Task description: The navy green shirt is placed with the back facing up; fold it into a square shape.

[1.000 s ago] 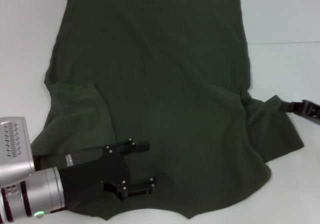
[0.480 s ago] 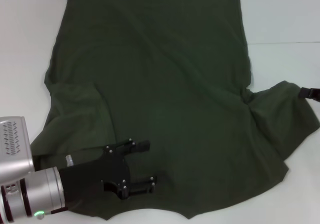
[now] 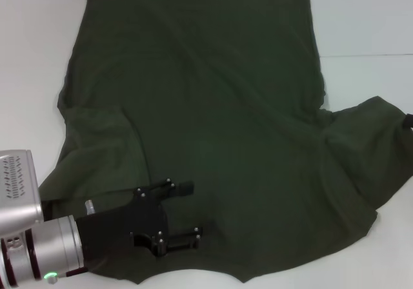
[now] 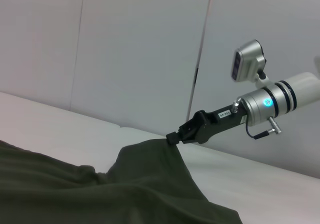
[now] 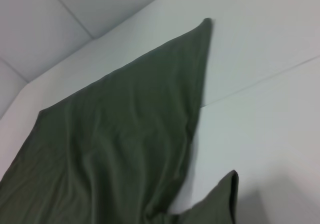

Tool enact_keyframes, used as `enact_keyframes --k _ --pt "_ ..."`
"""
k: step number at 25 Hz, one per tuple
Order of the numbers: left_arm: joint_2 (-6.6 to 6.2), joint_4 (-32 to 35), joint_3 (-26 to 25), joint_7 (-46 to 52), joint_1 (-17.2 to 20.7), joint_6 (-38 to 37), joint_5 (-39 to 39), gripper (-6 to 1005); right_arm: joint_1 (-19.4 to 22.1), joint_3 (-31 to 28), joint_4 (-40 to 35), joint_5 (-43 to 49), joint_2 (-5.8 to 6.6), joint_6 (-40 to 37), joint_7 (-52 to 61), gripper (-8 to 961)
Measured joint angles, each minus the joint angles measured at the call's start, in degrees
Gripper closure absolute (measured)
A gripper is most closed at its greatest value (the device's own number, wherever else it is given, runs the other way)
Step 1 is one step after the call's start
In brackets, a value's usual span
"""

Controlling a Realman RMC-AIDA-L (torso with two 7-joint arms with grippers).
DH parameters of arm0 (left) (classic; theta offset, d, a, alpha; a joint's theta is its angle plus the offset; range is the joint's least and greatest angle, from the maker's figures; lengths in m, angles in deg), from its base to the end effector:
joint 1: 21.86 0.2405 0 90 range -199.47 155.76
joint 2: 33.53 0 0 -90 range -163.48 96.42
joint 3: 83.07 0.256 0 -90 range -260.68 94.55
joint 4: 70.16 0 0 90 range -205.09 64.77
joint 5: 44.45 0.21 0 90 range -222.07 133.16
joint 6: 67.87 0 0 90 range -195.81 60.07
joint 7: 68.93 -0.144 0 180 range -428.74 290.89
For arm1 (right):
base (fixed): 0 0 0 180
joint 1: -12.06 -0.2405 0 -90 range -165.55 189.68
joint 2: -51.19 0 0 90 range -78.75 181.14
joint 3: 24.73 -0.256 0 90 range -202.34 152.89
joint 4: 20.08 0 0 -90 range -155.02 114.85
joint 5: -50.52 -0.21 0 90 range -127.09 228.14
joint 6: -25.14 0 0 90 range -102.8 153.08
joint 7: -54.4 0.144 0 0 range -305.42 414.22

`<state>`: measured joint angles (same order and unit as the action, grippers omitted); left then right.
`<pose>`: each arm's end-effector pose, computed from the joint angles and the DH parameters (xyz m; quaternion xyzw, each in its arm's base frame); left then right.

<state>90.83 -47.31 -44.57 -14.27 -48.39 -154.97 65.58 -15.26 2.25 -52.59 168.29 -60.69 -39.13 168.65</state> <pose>-0.2660 0.2781 -0.0720 -0.9277 -0.1629 -0.3069 0.1363 0.3714 0.3558 0.0780 -0.7018 0.5791 0.2504 0.3307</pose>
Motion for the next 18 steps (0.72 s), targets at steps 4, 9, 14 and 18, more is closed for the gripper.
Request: enact_keyframes --k 4,9,14,18 --pt "0.00 0.00 0.00 0.01 0.00 0.00 0.00 169 1.12 -0.98 -0.01 -0.03 0.00 0.04 0.00 912" --pt "0.00 0.00 0.00 0.05 -0.01 0.00 0.04 169 2.48 -1.70 -0.01 -0.06 -0.17 0.04 -0.07 905" --pt "0.00 0.00 0.11 0.64 -0.18 0.00 0.29 169 3.04 -1.76 -0.01 -0.08 -0.31 0.03 -0.46 898" --pt "0.00 0.00 0.24 0.66 -0.18 0.00 0.32 168 2.47 -1.76 -0.01 -0.14 -0.17 0.02 -0.71 893"
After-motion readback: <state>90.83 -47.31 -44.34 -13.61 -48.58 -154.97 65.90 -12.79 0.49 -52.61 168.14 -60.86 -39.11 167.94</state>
